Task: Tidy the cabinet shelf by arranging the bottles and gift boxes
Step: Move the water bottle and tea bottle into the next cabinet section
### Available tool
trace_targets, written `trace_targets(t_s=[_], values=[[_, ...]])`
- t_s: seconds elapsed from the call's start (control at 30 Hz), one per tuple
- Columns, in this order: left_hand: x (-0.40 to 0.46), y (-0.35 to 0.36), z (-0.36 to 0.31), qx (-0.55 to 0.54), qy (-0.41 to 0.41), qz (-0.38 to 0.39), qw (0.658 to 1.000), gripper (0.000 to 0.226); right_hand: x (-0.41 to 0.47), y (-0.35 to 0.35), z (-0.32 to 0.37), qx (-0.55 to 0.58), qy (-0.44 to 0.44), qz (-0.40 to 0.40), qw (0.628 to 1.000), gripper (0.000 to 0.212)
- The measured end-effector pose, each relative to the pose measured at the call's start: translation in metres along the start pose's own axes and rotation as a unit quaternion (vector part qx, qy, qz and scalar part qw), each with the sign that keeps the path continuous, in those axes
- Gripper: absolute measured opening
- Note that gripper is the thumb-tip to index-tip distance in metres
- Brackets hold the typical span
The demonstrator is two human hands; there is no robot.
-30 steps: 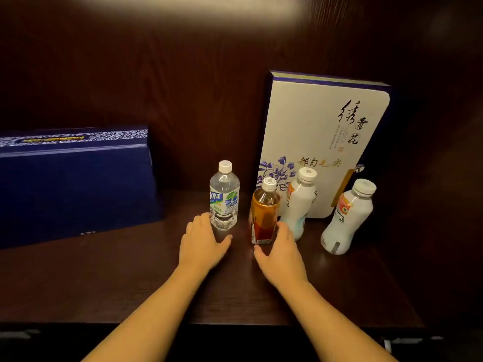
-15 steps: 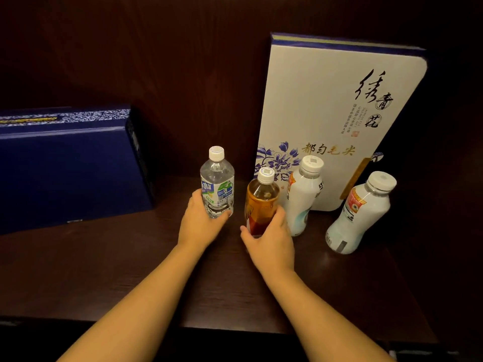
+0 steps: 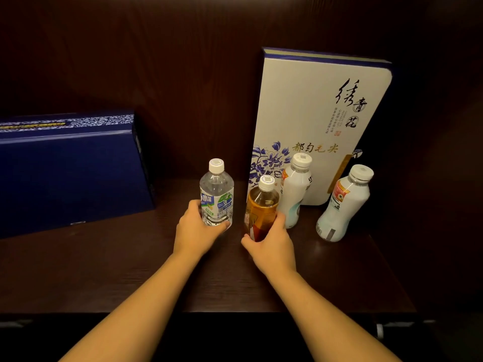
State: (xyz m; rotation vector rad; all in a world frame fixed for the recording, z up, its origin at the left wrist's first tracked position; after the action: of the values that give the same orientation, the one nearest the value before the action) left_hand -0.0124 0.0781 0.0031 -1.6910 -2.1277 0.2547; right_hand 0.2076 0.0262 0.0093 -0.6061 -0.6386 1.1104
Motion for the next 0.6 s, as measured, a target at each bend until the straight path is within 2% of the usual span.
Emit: trace_targets(t_s=[0.3,0.47,0.6], values=[[-0.051,-0.007,-0.006,-0.012,0.009,0.051,0.999,0.072,-0.055,-0.025,-0.015,-0.005,0.043,0.015,0.999,0.090],[-0.083,-0.003,-0.018,-0.016,0.006,0.080,0.997,0.076,-0.084,-0.047,-0.028,-0.001,0.056,0.019,0.998,0.077],[-0.109,0.007,-0.030,-0.015,0.007,0.107,0.994,0.076,-0.102,-0.068,-0.047,-0.001,0.065,0.019,0.998,0.075]])
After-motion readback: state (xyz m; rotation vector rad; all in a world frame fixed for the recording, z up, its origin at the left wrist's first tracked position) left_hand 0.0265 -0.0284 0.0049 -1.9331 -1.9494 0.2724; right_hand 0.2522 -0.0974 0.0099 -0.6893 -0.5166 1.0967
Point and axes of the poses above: each hand's wrist, its own x-axis towards the middle knuckle, its own y-axis out of the palm, z = x × y, the point moved 7 cm from there along x, towards the middle knuckle, and after that the axes turned 8 degrees about -x, right-handed, at the moved point
